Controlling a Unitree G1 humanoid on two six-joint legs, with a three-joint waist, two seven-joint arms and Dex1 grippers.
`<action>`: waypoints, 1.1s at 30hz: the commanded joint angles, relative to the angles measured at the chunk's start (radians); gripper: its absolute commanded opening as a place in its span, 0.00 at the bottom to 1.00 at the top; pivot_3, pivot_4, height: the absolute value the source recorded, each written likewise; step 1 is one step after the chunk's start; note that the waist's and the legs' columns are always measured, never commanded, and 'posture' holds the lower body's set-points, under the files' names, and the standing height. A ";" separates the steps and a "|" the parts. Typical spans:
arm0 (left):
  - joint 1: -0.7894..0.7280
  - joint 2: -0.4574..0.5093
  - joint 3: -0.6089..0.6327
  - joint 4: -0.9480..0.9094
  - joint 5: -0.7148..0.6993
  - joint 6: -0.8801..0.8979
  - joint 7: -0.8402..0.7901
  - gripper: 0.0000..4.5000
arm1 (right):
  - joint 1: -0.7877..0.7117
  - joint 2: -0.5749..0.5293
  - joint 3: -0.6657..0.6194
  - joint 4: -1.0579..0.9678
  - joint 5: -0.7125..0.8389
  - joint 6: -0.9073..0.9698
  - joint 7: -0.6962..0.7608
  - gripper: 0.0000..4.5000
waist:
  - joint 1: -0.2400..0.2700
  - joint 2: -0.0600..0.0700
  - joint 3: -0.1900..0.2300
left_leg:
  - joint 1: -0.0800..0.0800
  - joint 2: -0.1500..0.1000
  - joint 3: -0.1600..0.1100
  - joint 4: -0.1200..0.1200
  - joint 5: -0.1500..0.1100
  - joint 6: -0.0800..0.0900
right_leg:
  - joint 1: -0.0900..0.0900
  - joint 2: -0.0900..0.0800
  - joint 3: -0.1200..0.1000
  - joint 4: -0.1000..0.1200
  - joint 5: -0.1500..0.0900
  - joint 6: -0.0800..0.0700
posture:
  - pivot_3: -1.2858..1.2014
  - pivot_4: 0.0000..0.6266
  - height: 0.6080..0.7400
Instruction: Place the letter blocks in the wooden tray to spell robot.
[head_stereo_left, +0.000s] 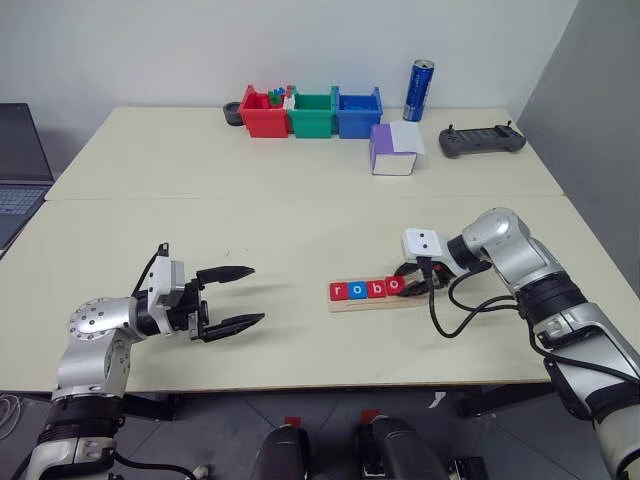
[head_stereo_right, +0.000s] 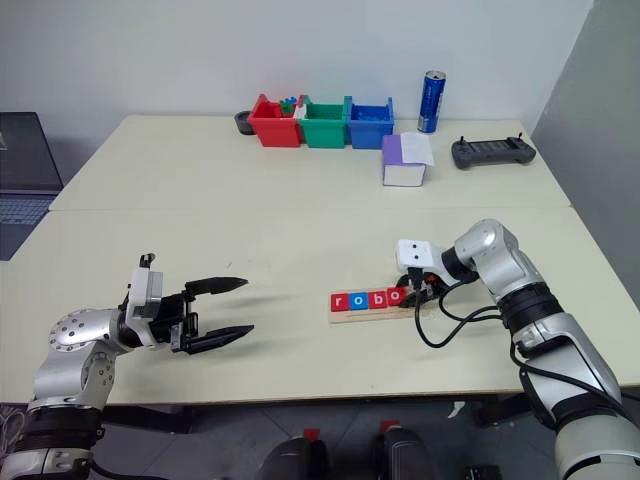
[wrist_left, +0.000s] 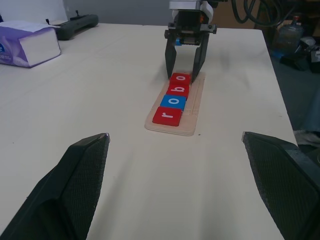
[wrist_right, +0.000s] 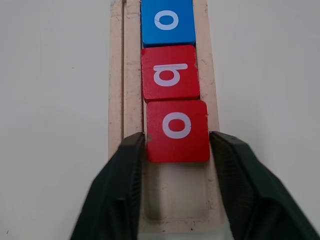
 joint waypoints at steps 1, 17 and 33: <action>-0.001 0.006 0.018 -0.026 -0.014 -0.010 0.003 1.00 | -0.029 -0.015 -0.021 -0.033 0.018 0.010 0.030 0.78 | 0.000 0.000 0.000 | 0.000 0.000 0.000 0.000 0.000 0.000 | 0.000 0.000 0.000 0.000 0.000 0.000 | 0.52 0.24 1.00; -0.007 0.000 0.013 -0.019 -0.015 -0.012 -0.005 1.00 | 0.164 -0.201 -0.461 -0.319 0.217 0.425 -0.262 0.99 | 0.017 -0.001 0.000 | 0.000 -0.001 0.000 0.000 0.000 0.000 | 0.000 -0.001 0.000 -0.001 0.000 0.000 | 0.52 0.24 1.00; -0.150 -0.029 -0.049 0.100 0.018 -0.025 -0.058 1.00 | 0.429 -0.091 -0.739 -0.438 0.196 0.652 -0.893 0.99 | 0.001 0.001 -0.001 | 0.000 0.000 0.000 -0.001 0.000 0.000 | 0.000 0.000 0.000 0.000 0.000 0.001 | 0.52 0.24 1.00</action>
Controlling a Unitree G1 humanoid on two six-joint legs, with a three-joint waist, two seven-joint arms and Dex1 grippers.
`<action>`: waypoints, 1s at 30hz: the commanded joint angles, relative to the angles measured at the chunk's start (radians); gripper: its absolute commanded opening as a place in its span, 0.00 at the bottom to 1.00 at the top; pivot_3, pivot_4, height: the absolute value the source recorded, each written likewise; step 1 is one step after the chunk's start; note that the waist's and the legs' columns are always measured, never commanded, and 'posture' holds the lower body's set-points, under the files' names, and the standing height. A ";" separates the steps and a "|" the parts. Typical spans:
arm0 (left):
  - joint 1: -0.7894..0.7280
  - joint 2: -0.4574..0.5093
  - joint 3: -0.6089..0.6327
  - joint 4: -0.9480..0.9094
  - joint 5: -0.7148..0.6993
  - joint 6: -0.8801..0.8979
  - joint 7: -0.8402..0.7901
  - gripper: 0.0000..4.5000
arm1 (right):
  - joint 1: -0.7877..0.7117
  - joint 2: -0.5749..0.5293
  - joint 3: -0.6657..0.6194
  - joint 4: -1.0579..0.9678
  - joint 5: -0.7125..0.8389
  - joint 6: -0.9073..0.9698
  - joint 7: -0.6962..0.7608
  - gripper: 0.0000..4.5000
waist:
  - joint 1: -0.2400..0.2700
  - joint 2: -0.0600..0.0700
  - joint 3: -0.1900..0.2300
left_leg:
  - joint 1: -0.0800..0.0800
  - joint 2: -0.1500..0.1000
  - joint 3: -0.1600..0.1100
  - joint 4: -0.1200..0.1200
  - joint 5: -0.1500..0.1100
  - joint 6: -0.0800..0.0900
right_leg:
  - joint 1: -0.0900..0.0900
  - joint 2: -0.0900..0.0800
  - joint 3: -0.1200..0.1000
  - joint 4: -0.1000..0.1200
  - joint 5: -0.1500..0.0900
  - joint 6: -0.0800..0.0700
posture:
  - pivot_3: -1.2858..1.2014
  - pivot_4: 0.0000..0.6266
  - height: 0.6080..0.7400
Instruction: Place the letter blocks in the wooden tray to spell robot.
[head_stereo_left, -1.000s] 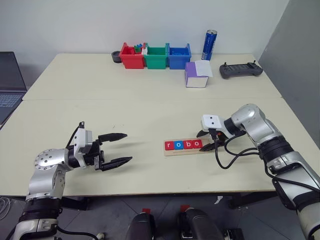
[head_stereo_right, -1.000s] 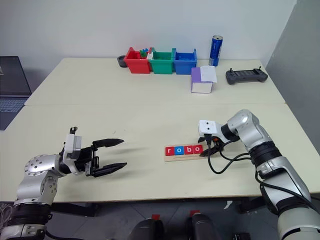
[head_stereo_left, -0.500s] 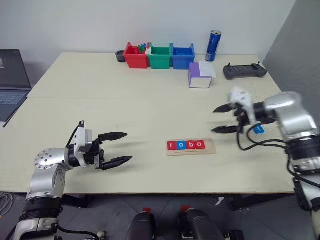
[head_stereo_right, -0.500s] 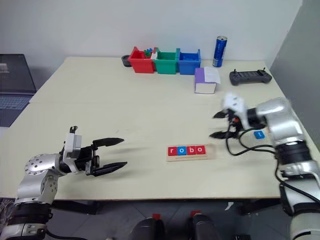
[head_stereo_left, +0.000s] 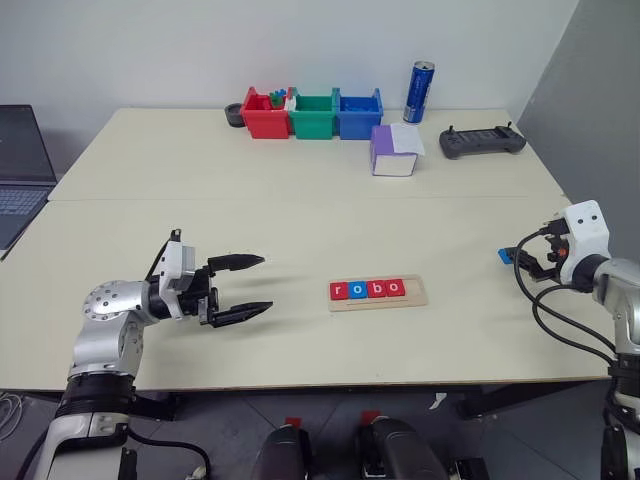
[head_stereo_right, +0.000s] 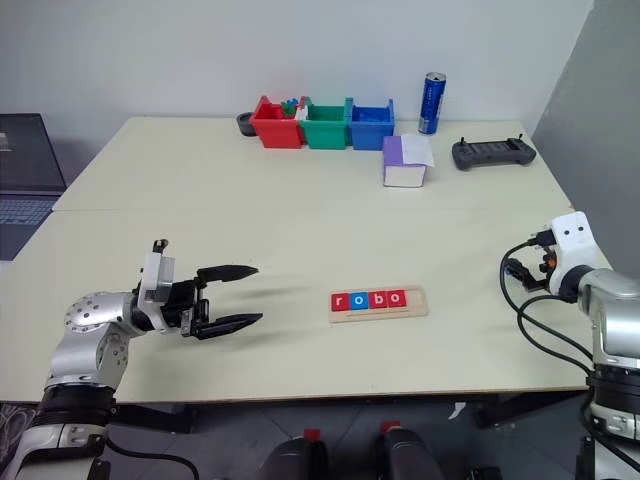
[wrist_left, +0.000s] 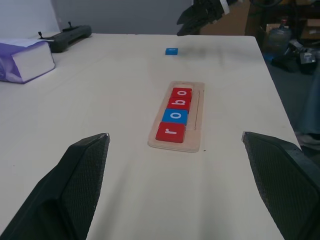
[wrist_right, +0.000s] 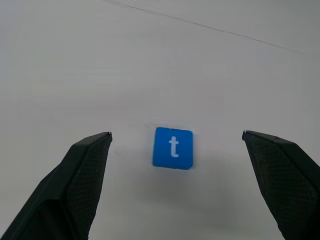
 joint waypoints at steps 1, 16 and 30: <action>-0.021 -0.001 0.001 0.003 -0.001 -0.016 -0.010 1.00 | -0.047 -0.001 -0.003 0.073 0.014 -0.047 -0.043 0.99 | -0.001 0.000 0.000 | 0.000 0.000 0.000 0.000 0.000 0.000 | 0.000 0.000 0.000 0.000 0.000 0.000 | 0.52 0.24 1.00; -0.015 -0.001 -0.002 -0.011 -0.005 -0.012 0.000 1.00 | -0.146 0.078 0.082 0.364 0.007 -0.183 -0.157 0.95 | -0.006 0.000 0.000 | 0.000 0.000 0.000 0.000 0.000 0.000 | 0.000 0.000 0.001 -0.001 0.000 0.000 | 0.52 0.24 1.00; -0.047 0.000 -0.011 0.029 0.003 -0.013 -0.018 1.00 | 0.057 0.202 -0.024 -0.328 0.061 0.204 -0.371 0.32 | 0.000 0.000 0.000 | -0.001 0.000 0.000 -0.001 0.000 0.000 | -0.001 0.000 0.000 -0.001 0.000 0.000 | 0.52 0.24 1.00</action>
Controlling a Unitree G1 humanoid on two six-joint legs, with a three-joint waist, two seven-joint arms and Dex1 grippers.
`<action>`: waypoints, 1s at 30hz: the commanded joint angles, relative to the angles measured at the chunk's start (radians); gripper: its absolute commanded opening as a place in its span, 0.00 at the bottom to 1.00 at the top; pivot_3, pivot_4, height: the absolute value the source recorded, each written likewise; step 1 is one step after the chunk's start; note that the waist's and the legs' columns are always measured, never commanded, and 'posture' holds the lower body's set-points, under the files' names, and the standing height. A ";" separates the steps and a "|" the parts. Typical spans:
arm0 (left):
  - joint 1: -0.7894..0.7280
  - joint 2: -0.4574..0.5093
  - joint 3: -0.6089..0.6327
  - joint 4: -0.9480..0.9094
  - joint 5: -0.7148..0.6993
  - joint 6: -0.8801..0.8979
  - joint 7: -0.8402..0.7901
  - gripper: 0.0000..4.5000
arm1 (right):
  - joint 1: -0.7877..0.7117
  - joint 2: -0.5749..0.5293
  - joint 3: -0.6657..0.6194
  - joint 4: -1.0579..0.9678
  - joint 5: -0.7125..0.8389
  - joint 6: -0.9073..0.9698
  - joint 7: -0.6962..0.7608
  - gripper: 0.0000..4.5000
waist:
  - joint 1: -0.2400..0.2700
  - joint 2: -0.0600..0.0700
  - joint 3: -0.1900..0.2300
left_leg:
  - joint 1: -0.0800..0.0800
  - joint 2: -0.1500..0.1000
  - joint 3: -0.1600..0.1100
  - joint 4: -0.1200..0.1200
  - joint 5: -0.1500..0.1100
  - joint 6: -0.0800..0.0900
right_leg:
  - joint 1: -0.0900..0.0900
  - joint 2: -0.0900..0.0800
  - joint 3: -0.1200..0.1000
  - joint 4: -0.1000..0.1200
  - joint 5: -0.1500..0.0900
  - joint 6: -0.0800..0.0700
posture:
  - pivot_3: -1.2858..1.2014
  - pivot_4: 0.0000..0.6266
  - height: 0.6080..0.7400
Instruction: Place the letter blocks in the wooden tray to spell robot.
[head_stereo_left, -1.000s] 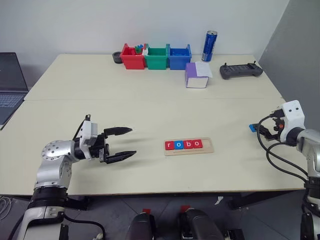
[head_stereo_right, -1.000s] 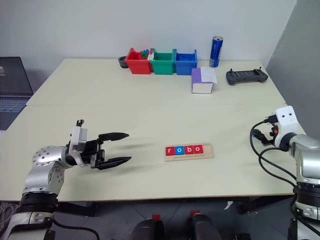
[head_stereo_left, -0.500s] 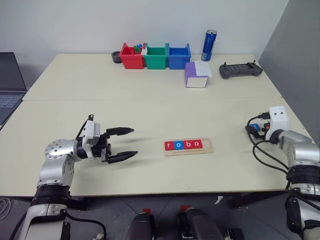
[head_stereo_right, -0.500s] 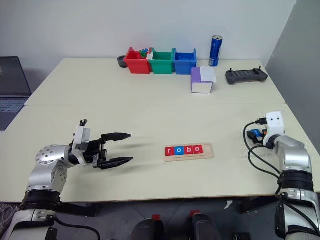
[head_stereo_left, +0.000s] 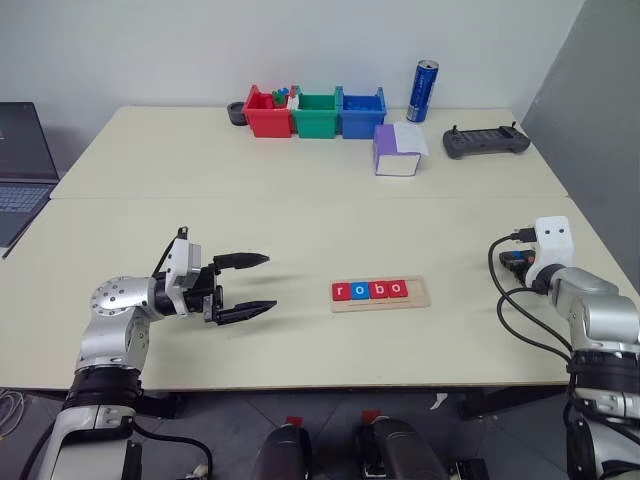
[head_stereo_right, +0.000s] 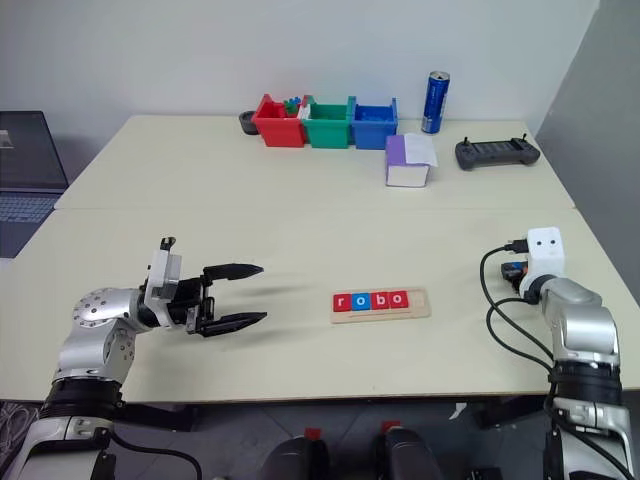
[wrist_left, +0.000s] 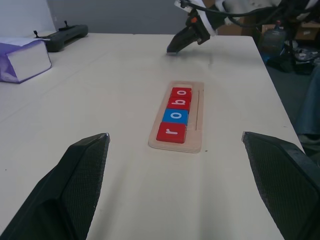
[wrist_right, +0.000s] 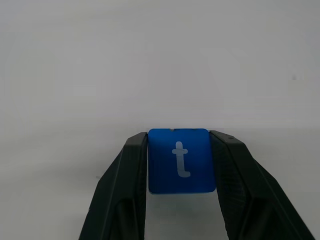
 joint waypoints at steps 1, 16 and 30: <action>-0.025 0.003 0.006 0.012 -0.001 -0.007 -0.012 1.00 | 0.045 0.065 -0.051 -0.276 0.025 0.154 -0.083 0.32 | -0.002 0.000 0.000 | 0.000 0.000 0.000 0.000 0.000 0.000 | 0.000 0.000 0.000 0.000 0.000 0.000 | 0.52 0.24 1.00; -0.082 -0.005 -0.006 0.071 0.020 -0.023 -0.045 1.00 | 0.095 0.154 0.056 -0.425 0.042 0.347 -0.117 0.63 | -0.003 0.000 0.000 | 0.000 0.000 0.000 0.000 0.000 0.000 | 0.000 0.000 0.000 -0.001 0.000 0.000 | 0.52 0.24 1.00; -0.050 0.001 0.011 0.026 0.012 -0.019 -0.018 1.00 | -0.069 -0.554 0.355 0.208 0.111 -0.521 0.970 0.93 | -0.005 -0.002 0.001 | 0.000 0.000 -0.001 -0.001 -0.001 0.002 | 0.001 0.001 -0.002 -0.005 0.000 0.000 | 0.52 0.24 1.00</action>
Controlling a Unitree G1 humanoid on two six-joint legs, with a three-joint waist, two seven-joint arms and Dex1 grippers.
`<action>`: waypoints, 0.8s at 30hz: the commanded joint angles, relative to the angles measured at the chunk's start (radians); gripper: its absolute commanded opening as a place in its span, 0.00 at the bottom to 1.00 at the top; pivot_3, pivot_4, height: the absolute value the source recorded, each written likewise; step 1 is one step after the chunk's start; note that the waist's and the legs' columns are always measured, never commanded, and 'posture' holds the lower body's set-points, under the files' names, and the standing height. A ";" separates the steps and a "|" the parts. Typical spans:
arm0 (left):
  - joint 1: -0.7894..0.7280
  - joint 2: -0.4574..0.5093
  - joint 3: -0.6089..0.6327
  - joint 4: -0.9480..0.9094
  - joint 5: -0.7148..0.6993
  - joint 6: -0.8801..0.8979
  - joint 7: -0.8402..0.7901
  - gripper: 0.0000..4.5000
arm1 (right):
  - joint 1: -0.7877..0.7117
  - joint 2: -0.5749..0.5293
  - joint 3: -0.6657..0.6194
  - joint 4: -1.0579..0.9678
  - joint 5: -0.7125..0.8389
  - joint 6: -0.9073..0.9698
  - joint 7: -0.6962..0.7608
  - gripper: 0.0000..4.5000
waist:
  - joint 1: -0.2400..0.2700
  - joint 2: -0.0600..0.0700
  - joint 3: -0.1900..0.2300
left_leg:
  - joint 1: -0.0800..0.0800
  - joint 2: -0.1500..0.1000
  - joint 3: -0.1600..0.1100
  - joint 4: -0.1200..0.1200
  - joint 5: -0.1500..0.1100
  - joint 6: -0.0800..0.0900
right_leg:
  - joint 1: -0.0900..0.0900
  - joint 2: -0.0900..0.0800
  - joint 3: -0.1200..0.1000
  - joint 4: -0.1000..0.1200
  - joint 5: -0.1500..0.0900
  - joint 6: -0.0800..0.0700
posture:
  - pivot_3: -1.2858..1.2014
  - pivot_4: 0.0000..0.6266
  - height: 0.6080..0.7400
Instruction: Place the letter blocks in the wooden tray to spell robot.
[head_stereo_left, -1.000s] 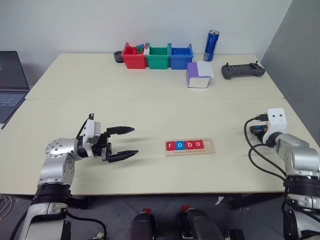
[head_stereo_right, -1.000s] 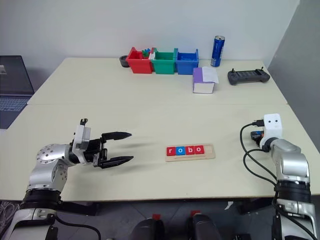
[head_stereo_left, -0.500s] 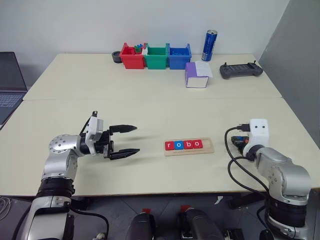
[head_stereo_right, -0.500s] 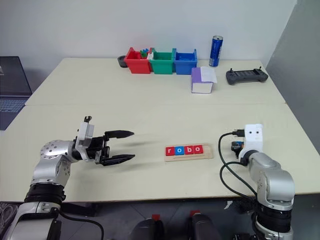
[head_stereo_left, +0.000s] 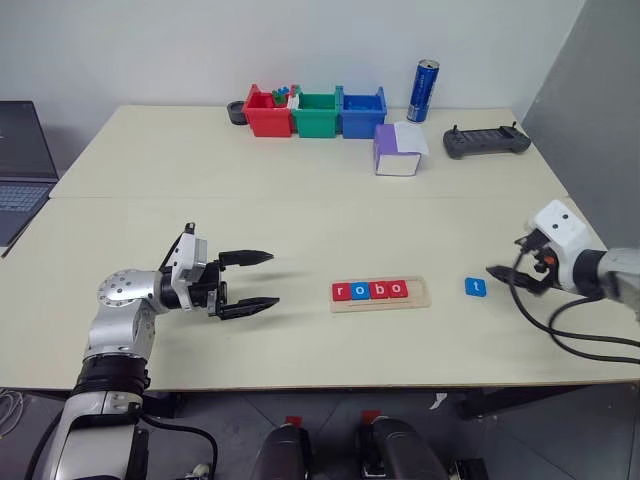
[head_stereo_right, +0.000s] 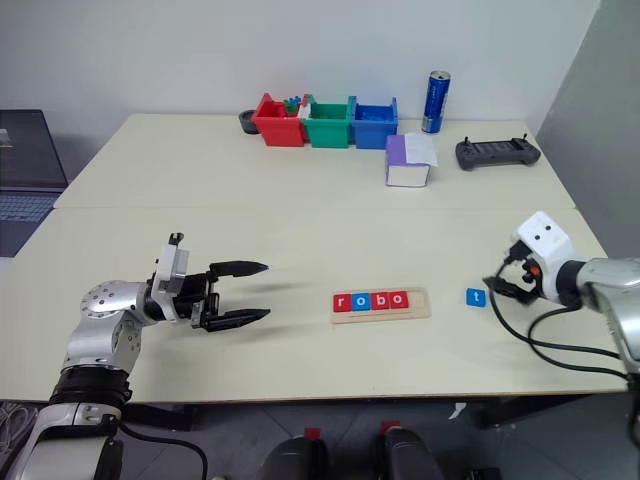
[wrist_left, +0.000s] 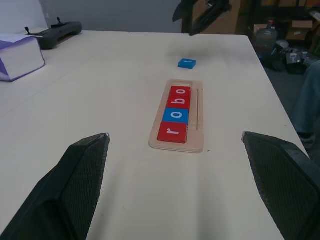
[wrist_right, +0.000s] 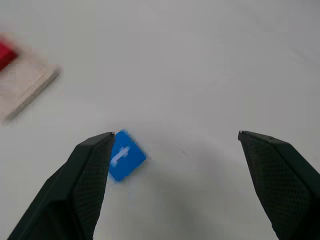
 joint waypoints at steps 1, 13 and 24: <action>0.011 0.015 0.025 -0.053 -0.012 -0.007 0.013 1.00 | -0.113 0.007 0.080 0.224 -0.032 -0.271 0.237 0.93 | -0.006 0.000 0.000 | 0.000 0.000 0.001 0.000 0.000 0.000 | 0.000 0.000 0.001 0.001 0.000 0.000 | 0.52 0.24 1.00; 0.118 0.045 0.063 -0.164 -0.038 0.021 0.054 1.00 | -0.370 0.161 0.252 0.699 -0.229 -0.570 0.384 0.93 | 0.000 0.001 0.001 | 0.001 0.000 0.002 0.001 0.000 -0.001 | -0.001 -0.001 0.001 0.004 0.000 0.000 | 0.52 0.24 1.00; 0.143 0.054 0.083 -0.168 -0.040 0.019 0.057 1.00 | -0.406 0.193 0.268 0.835 -0.310 -0.674 0.408 0.85 | 0.002 0.001 0.001 | 0.001 0.000 0.002 0.002 0.001 -0.001 | 0.000 -0.001 0.001 0.004 0.000 0.000 | 0.52 0.24 1.00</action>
